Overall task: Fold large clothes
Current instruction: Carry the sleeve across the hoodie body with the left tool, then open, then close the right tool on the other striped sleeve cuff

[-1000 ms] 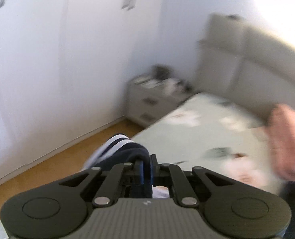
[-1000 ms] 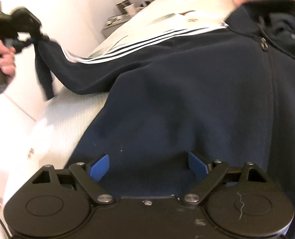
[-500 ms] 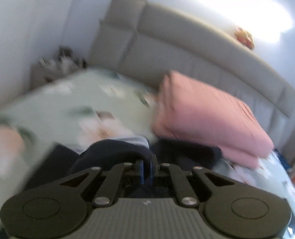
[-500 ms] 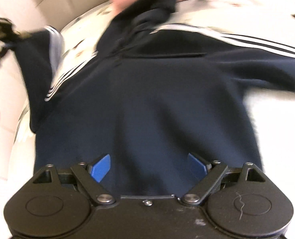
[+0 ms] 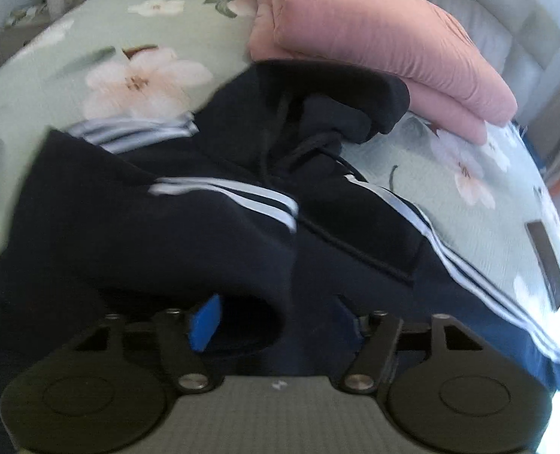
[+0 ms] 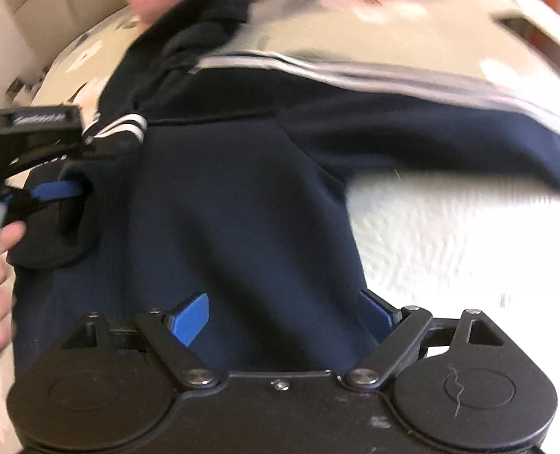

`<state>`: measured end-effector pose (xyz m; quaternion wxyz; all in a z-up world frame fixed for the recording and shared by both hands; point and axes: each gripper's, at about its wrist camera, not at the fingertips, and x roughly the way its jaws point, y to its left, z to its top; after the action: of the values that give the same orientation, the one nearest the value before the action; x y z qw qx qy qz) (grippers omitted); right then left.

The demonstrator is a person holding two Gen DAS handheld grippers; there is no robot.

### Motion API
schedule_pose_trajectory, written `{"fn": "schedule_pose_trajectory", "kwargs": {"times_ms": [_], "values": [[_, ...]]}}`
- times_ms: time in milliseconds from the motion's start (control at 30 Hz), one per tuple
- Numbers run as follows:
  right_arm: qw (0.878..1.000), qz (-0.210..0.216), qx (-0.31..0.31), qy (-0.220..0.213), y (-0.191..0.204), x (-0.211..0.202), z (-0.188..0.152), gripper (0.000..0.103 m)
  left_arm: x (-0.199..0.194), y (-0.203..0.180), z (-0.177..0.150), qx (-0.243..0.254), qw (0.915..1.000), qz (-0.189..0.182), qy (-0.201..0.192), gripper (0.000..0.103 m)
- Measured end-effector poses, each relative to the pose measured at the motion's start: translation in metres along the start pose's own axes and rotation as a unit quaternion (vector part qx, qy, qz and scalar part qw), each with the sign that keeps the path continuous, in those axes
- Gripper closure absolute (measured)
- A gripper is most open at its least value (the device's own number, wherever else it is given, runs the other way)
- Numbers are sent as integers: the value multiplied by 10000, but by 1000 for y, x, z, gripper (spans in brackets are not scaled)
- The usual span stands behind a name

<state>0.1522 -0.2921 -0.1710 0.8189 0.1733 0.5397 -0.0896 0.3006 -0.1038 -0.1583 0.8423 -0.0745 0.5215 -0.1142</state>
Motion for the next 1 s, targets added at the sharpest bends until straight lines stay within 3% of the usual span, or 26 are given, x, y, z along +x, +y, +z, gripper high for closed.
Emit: {"fn": "schedule_pose_trajectory", "kwargs": {"times_ms": [100,200,300,400,533,700,767,833,867,900,1000], "values": [[9995,-7,-173,-266,21,-6,20,2,-34,18,5,382,9959,767,-284,20],[9973,226,-375,-589,54,-10,41,2,-54,47,6,553,9840,1665,-323,17],[9885,461,-1146,-876,108,-8,56,2,-65,84,5,221,9787,2031,-199,17],[9711,496,-2172,-860,166,6,54,2,-73,121,9,-506,9801,1913,-151,17],[9462,674,-3073,-755,219,38,44,2,-80,153,5,-1375,9799,1397,-365,17],[9314,303,-3606,-388,245,86,42,2,-81,154,3,-1383,9785,1505,-276,18],[9342,-20,-3545,-388,253,107,46,5,-81,151,2,-1260,9809,1448,-308,18],[9363,-121,-3500,-257,251,117,45,21,-77,150,3,-1125,9826,1431,-369,18],[9392,-21,-3418,-335,247,117,45,57,-75,148,3,-1048,9840,1381,-414,18],[9454,176,-3228,-403,243,115,46,103,-73,146,3,-973,9852,1338,-442,18],[9669,458,-2346,-896,217,89,55,103,-63,144,3,-822,9862,1364,-461,17]]}}
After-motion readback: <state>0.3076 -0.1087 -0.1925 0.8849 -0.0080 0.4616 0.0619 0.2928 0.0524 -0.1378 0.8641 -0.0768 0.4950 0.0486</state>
